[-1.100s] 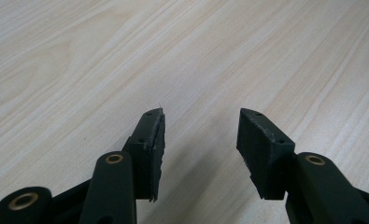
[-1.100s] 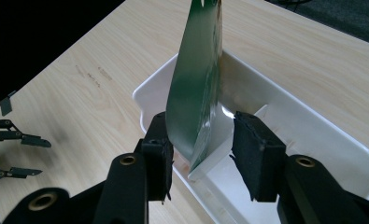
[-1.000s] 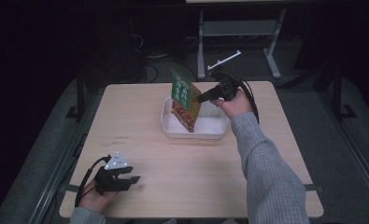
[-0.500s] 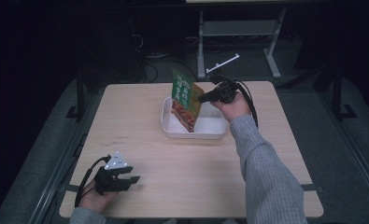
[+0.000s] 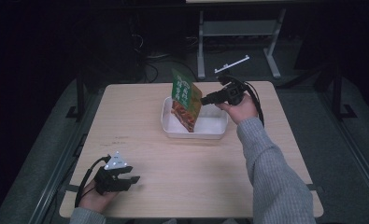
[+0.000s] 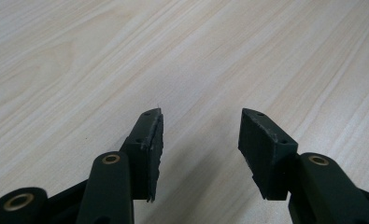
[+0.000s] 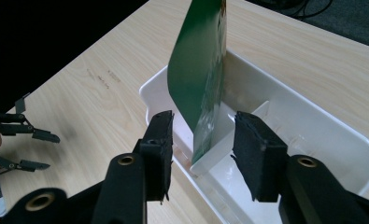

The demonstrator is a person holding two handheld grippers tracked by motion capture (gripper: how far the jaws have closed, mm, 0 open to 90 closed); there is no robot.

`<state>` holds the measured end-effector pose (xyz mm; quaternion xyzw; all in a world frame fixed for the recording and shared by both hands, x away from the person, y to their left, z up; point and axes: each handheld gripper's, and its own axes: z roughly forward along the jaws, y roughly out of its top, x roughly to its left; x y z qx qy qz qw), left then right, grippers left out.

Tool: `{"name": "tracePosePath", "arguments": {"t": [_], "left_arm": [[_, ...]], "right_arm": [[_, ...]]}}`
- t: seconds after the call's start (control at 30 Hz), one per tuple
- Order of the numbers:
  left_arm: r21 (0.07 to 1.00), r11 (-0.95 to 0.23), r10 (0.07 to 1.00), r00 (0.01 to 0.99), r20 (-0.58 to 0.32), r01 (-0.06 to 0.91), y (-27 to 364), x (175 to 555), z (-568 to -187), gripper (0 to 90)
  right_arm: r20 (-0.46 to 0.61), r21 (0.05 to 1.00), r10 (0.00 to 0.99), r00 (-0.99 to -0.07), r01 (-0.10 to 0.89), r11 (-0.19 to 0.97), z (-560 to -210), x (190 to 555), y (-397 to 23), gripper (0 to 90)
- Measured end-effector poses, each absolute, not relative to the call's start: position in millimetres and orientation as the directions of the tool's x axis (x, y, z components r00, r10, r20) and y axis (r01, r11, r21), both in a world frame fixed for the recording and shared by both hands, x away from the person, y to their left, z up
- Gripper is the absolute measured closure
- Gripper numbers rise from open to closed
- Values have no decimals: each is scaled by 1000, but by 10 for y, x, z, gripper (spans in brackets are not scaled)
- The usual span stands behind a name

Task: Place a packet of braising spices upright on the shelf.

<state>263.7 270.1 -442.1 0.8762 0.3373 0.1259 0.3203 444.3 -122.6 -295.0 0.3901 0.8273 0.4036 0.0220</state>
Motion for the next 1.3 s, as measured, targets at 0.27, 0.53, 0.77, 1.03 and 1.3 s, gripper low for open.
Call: {"name": "tracePosePath", "arguments": {"t": [0.27, 0.53, 0.77, 1.03, 1.3], "left_arm": [[654, -562, 675, 738, 7, 507, 2707, 2627, -4405, 480], [662, -556, 678, 735, 11, 502, 2704, 2620, -4398, 463], [662, -552, 683, 731, 9, 507, 2708, 2620, -4400, 440], [661, -549, 686, 727, 7, 512, 2703, 2619, -4406, 411], [662, -548, 687, 726, 8, 511, 2698, 2617, -4408, 398]], "right_arm": [[293, 686, 645, -706, 625, 373, -3018, 4355, -1360, 523], [313, 680, 636, -706, 633, 369, -3122, 4271, -1483, 495], [330, 664, 637, -696, 651, 368, -3268, 4178, -1639, 482], [336, 656, 640, -691, 659, 367, -3408, 4087, -1763, 461], [335, 656, 637, -694, 657, 372, -3504, 3986, -1845, 447]]}}
